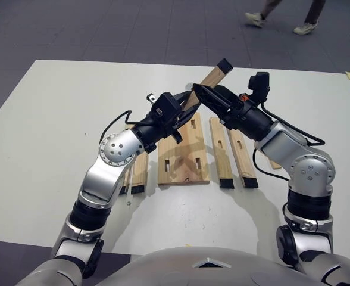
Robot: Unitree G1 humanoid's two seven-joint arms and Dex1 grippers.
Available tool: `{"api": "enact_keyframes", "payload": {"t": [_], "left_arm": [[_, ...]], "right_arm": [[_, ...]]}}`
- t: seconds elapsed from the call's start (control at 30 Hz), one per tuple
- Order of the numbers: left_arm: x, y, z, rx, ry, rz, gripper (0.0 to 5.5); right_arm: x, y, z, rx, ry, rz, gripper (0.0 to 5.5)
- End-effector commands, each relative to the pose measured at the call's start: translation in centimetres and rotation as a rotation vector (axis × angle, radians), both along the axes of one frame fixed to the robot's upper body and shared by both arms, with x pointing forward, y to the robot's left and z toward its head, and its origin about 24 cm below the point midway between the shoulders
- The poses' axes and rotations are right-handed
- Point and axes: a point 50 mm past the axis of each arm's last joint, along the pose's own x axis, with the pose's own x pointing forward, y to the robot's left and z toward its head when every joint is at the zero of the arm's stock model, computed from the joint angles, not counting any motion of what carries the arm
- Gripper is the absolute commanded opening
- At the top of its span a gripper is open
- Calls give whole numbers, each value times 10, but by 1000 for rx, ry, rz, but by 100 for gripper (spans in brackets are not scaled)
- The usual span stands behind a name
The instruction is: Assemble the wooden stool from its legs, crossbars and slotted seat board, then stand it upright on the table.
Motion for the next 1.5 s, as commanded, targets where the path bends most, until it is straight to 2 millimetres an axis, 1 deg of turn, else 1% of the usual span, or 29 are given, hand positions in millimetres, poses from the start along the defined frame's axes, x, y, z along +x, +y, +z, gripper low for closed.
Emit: {"api": "enact_keyframes", "payload": {"t": [0.03,0.13,0.3,0.37,0.47,0.6,0.7,0.77,0.83,0.87,0.93,0.97,1.03,1.1,1.2,1.23,1.27,1.33,1.37,1.43,1.5], "left_arm": [[2,-4,2,7,-32,5,128],[3,-7,1,19,-48,10,128],[2,-9,-1,24,-49,16,128],[1,-11,-2,23,-47,14,128],[0,-13,-4,22,-40,10,128],[6,-5,-5,12,-37,54,128],[11,1,-4,13,-46,77,128],[12,3,-3,8,-46,83,128],[11,2,-7,15,-23,76,128],[9,3,-10,18,-2,65,166],[-2,3,-13,-51,137,-36,201],[-8,4,-9,-113,197,-94,224],[-18,13,10,-306,274,-186,267],[-17,31,29,-465,282,-191,299],[-9,58,44,-608,254,-88,342],[-5,67,47,-648,244,-27,364],[2,79,47,-686,237,81,376],[13,100,38,-698,235,300,410],[16,106,32,-695,245,376,425],[16,112,23,-694,259,460,458],[15,110,15,-682,281,493,501]], "right_arm": [[2,0,8,66,27,-21,389],[3,-1,12,114,38,-35,342],[3,-3,13,181,82,-54,263],[2,-3,16,238,89,-34,237],[-2,-4,19,273,72,3,184],[-9,-5,26,333,26,68,113],[-9,-5,27,332,15,70,84],[-8,-5,25,316,11,53,76],[-5,-7,24,282,-2,1,70],[-2,-9,23,249,-11,-48,66],[7,-19,15,172,-2,-189,45],[12,-25,10,140,10,-254,41],[19,-40,-2,90,47,-379,41],[18,-54,-11,37,70,-454,41],[8,-71,-26,-24,120,-506,41],[4,-74,-30,-45,140,-510,41],[-1,-78,-36,-70,170,-511,41],[-10,-85,-47,-103,227,-531,41],[-13,-88,-51,-111,252,-541,41],[-16,-88,-59,-118,295,-546,41],[-16,-84,-64,-120,320,-544,41]]}}
